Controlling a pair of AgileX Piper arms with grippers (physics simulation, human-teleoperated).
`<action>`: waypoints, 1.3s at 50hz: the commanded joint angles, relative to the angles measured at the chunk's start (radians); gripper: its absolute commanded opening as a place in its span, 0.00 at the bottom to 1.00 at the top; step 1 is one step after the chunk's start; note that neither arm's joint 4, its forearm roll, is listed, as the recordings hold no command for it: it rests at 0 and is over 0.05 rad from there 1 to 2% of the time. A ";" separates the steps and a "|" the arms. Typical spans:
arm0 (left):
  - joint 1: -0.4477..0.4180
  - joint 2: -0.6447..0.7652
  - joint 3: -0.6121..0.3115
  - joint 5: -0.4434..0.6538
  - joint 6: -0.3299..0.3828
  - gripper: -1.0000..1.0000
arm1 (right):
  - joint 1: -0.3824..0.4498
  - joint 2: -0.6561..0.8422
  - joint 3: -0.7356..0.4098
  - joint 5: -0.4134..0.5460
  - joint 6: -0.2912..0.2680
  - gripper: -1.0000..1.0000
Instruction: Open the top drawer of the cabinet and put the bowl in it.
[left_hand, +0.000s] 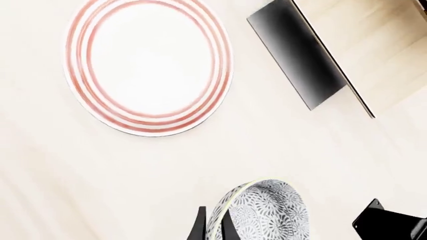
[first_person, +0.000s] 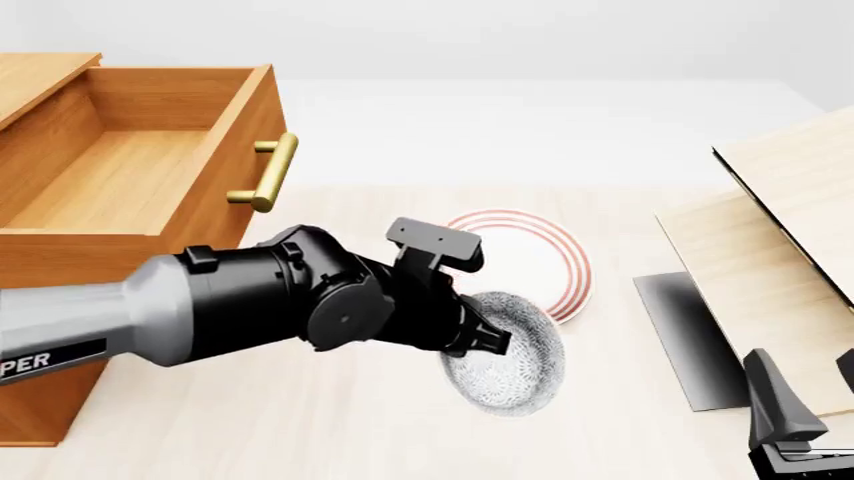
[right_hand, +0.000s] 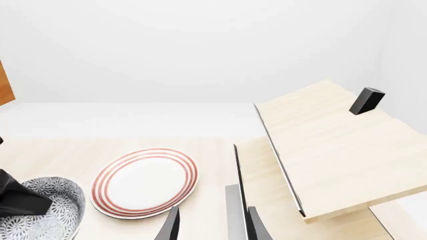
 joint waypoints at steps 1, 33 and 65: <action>0.040 -0.003 -0.066 0.050 0.004 0.00 | 0.000 -0.002 0.001 0.000 0.000 1.00; 0.213 0.018 -0.358 0.261 0.053 0.00 | 0.000 -0.001 0.001 0.000 0.000 1.00; 0.363 0.045 -0.656 0.477 0.057 0.00 | 0.000 -0.001 0.001 0.000 0.000 1.00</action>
